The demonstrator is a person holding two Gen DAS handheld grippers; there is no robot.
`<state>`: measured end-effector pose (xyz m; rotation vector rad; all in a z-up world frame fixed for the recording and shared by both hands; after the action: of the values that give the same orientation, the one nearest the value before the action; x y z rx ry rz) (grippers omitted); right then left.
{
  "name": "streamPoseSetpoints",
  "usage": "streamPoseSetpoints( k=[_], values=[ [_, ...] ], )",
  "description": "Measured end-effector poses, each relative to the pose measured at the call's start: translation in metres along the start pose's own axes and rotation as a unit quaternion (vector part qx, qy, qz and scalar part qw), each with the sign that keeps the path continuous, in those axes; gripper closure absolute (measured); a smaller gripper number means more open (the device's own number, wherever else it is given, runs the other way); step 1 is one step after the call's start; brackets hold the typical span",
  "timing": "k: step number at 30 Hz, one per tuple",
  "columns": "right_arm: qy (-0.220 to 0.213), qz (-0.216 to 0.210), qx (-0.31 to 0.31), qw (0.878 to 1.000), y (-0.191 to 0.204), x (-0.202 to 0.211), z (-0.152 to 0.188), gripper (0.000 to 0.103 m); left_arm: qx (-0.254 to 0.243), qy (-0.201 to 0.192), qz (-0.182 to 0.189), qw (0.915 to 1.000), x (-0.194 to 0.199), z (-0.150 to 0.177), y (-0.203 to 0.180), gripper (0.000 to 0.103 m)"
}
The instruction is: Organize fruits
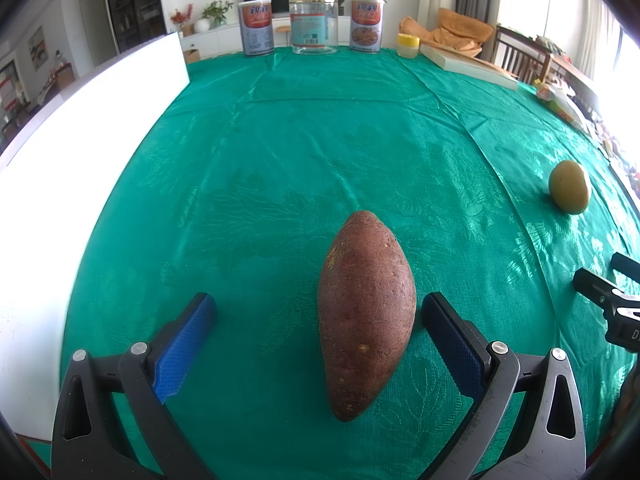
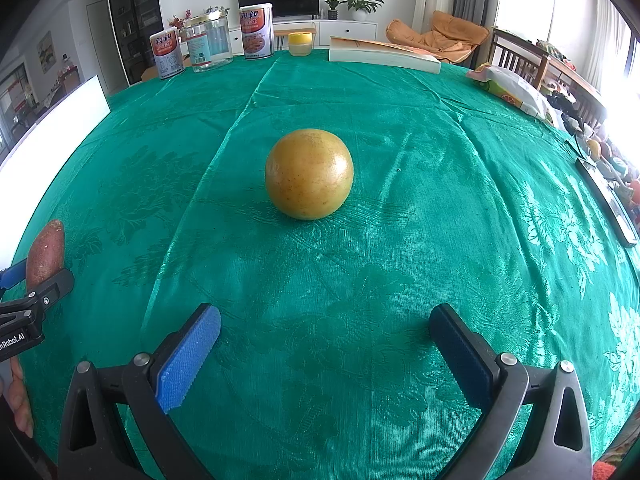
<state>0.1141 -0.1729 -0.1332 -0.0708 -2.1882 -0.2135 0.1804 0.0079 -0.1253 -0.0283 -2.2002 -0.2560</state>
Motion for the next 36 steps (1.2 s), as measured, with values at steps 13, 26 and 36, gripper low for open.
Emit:
streamPoseSetpoints(
  k=[13, 26, 36],
  values=[
    [0.0, 0.0, 0.0, 1.0, 0.0, 0.0, 0.0, 0.0, 0.001, 0.001, 0.004, 1.0, 0.0, 0.0, 0.0, 0.001],
    [0.092, -0.076, 0.016, 0.993, 0.012, -0.01, -0.066, 0.0, -0.044, 0.034, 0.119, 0.9913, 0.019, -0.005, 0.003, 0.003],
    [0.121, -0.08, 0.036, 0.989, 0.044, -0.016, -0.068, 0.053, -0.003, 0.019, 0.137, 0.9904, 0.026, -0.011, 0.007, 0.062]
  ],
)
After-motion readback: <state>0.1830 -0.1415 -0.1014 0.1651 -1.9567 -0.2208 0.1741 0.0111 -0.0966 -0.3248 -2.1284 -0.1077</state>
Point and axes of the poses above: each gripper's, at about its wrist camera, not at the fingertips, and x roughly against the way its jaws point, y to its left, z to its underside, the point moved 7 cm from there along -x, roughly the way its jaws point, and after that the axes turned 15 degrees about -x, right-handed, at the moved point
